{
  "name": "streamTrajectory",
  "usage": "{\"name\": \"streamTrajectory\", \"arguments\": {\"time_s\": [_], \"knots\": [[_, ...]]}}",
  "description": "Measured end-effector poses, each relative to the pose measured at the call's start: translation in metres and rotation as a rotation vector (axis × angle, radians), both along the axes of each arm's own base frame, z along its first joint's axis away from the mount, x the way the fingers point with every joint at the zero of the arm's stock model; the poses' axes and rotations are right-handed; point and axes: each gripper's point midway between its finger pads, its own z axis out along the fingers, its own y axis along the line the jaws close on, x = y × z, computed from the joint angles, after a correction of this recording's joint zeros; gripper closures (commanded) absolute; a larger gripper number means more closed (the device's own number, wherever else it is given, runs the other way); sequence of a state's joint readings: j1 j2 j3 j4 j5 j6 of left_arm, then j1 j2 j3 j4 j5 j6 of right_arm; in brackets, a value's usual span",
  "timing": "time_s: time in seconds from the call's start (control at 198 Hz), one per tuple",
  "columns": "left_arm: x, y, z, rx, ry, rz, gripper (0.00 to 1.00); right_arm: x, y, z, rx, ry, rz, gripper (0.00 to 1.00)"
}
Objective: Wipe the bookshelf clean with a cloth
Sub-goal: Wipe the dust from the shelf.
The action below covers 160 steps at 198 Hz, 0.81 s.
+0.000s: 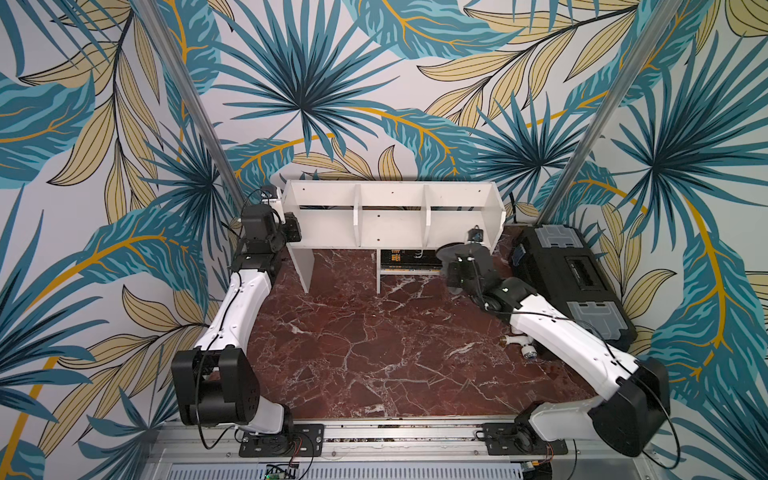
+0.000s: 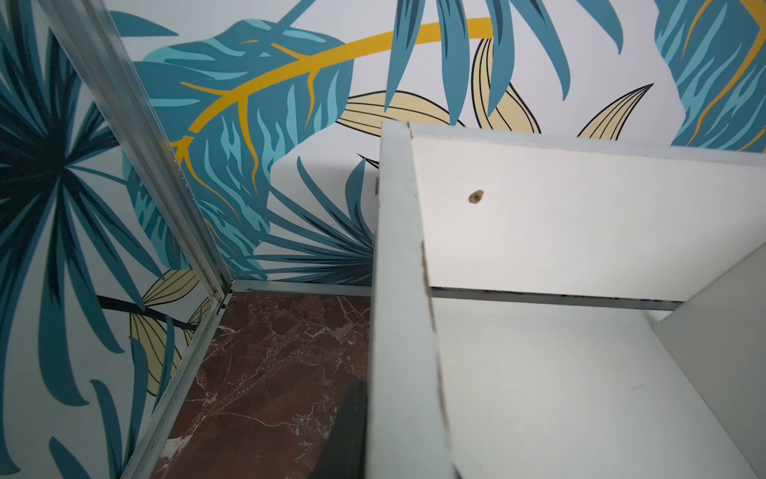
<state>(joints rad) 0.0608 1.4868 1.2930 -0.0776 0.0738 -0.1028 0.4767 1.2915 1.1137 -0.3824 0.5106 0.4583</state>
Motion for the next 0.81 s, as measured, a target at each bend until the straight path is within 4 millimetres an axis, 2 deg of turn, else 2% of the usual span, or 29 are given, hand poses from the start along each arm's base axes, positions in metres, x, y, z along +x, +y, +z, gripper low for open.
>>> {"name": "streamTrajectory", "arguments": {"time_s": [0.101,0.197,0.282,0.454,0.529,0.595,0.645,0.696,0.807], "knots": [[0.0,0.0,0.0,0.0,0.0,0.0,1.0,-0.01,-0.046,-0.001,0.005,-0.008,-0.102,1.0],[0.0,0.0,0.0,0.0,0.0,0.0,1.0,-0.009,-0.067,-0.017,0.006,0.023,-0.149,1.0],[0.0,0.0,0.0,0.0,0.0,0.0,1.0,-0.006,-0.069,-0.051,0.006,0.087,-0.147,1.0],[0.0,0.0,0.0,0.001,-0.001,-0.001,1.0,-0.016,-0.059,-0.142,0.017,0.277,-0.118,1.0],[0.0,0.0,0.0,0.001,-0.001,-0.001,1.0,-0.02,-0.057,-0.158,0.021,0.324,-0.11,1.0],[0.0,0.0,0.0,0.001,-0.001,-0.001,1.0,-0.017,-0.056,-0.15,0.027,0.314,-0.105,1.0],[0.0,0.0,0.0,0.001,-0.001,-0.001,1.0,-0.012,-0.054,-0.134,0.033,0.282,-0.102,1.0],[0.0,0.0,0.0,0.0,-0.001,-0.001,1.0,-0.005,-0.053,-0.11,0.041,0.236,-0.097,1.0],[0.0,0.0,0.0,0.001,-0.001,-0.001,1.0,0.011,-0.051,-0.04,0.068,0.077,-0.091,1.0]]}}
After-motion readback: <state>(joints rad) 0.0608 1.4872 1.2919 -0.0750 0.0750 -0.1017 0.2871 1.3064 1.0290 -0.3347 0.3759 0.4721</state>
